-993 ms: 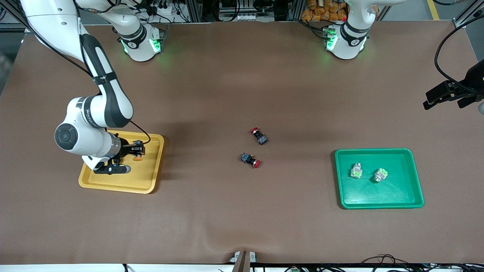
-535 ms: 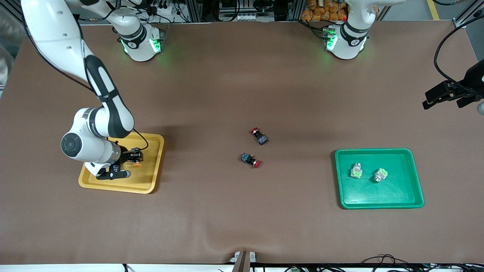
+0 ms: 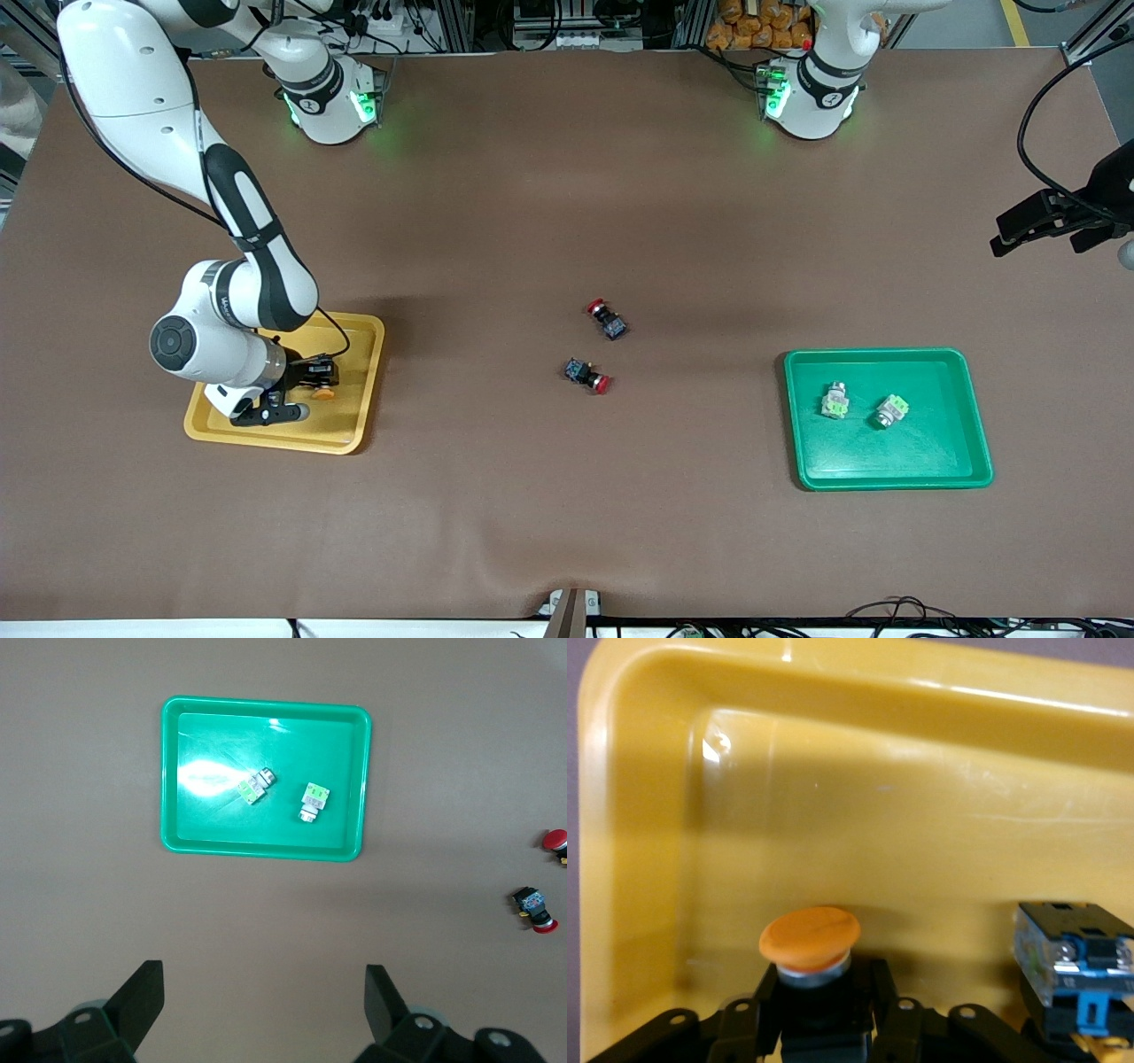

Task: Place green and yellow buttons in trays
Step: 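Carry the yellow button over the yellow tray and lower it with the right gripper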

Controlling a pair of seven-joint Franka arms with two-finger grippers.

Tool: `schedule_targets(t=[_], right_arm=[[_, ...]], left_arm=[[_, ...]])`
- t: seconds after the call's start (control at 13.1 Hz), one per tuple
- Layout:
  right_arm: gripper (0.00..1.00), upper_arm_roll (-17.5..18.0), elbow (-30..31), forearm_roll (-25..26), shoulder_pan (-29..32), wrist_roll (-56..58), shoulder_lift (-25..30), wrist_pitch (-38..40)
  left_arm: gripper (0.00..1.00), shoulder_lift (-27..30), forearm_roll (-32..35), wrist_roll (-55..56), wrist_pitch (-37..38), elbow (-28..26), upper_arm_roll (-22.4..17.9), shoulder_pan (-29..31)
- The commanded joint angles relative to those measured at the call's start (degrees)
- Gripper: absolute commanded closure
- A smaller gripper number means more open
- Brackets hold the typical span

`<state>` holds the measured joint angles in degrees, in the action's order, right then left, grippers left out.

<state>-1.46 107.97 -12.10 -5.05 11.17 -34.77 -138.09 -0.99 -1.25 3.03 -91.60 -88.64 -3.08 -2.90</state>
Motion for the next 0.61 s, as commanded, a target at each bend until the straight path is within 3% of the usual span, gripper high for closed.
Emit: schedule_targets(t=[0.0, 0.53], right_arm=[[0.00, 0.50, 0.14, -1.26, -0.74, 2.18, -2.23, -5.33], [0.00, 0.50, 0.32, -1.26, -0.66, 3.24, -2.32, -5.35]], left_arm=[[0.00, -0.33, -0.85, -0.66, 1.08, 1.02, -0.08, 0.44], [0.00, -0.33, -0.94, -1.01, 1.08, 1.02, -0.17, 0.53]])
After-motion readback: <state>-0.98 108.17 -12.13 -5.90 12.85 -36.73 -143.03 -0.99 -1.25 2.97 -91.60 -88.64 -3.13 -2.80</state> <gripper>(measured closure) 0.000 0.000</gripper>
